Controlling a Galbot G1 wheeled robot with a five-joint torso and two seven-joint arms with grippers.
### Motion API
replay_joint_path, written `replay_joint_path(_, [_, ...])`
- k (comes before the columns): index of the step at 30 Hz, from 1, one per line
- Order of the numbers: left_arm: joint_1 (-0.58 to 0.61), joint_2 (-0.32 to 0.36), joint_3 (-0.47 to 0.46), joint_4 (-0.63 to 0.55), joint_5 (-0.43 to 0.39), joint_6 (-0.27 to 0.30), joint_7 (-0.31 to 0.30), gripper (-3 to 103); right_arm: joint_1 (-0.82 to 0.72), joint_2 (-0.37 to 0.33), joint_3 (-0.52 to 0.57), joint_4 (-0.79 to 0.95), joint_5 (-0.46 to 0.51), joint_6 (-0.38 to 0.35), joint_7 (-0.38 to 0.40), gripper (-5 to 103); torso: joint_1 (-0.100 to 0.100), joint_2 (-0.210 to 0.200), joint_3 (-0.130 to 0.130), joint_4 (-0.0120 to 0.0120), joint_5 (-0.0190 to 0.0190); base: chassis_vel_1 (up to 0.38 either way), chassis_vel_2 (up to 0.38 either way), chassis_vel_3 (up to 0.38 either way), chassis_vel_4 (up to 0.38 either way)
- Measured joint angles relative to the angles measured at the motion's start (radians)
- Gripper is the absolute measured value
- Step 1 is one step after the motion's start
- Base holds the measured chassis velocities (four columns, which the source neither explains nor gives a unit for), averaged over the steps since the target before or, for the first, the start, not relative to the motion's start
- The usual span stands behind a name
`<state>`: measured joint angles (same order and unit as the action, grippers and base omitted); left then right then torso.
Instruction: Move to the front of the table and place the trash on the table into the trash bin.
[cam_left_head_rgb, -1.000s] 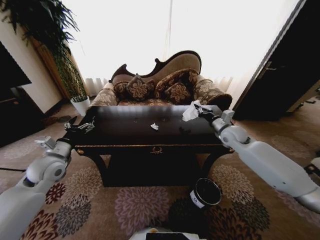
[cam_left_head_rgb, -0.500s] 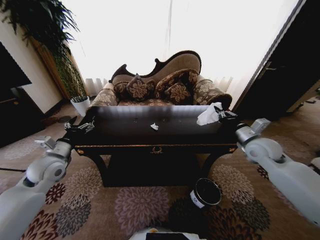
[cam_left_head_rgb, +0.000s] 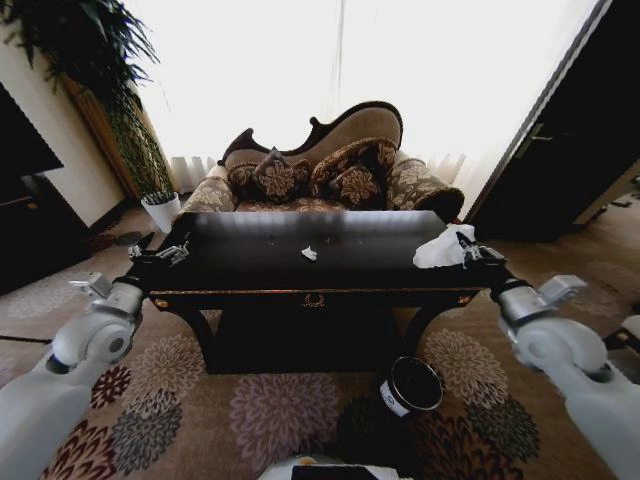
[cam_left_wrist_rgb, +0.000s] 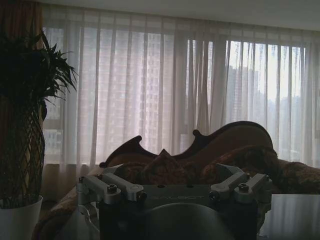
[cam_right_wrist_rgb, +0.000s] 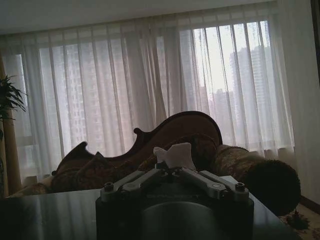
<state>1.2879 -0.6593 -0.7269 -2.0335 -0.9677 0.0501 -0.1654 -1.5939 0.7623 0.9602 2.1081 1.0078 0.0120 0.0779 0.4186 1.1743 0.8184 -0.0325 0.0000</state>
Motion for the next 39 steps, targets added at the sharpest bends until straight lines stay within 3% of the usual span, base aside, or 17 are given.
replay_joint_path(6, [0.0, 0.0, 0.0, 0.0, 0.0, 0.0, 0.0, 100, -0.125, 0.131, 0.033, 0.037, -0.025, 0.031, -0.011, 0, 0.0, 0.0, 0.0, -0.0002, 0.0, 0.0, 0.0, 0.0, 0.0])
replay_joint_path(17, [0.0, 0.0, 0.0, 0.0, 0.0, 0.0, 0.0, 100, -0.135, 0.213, -0.016, -0.037, -0.047, 0.057, -0.01, 0, 0.0, 0.0, 0.0, 0.0002, -0.0001, 0.0, 0.0, 0.0, 0.0])
replay_joint_path(29, [0.0, 0.0, 0.0, 0.0, 0.0, 0.0, 0.0, 100, -0.022, 0.298, -0.2, -0.412, -0.145, 0.147, -0.025, 0, 0.0, 0.0, 0.0, 0.0001, -0.0002, 0.0, 0.0, 0.0, 0.0])
replay_joint_path(39, [0.0, 0.0, 0.0, 0.0, 0.0, 0.0, 0.0, 100, 0.129, 0.348, -0.314, -0.714, -0.198, 0.172, -0.037, 0, 0.0, 0.0, 0.0, 0.0001, 0.0, 0.0, 0.0, 0.0, 0.0])
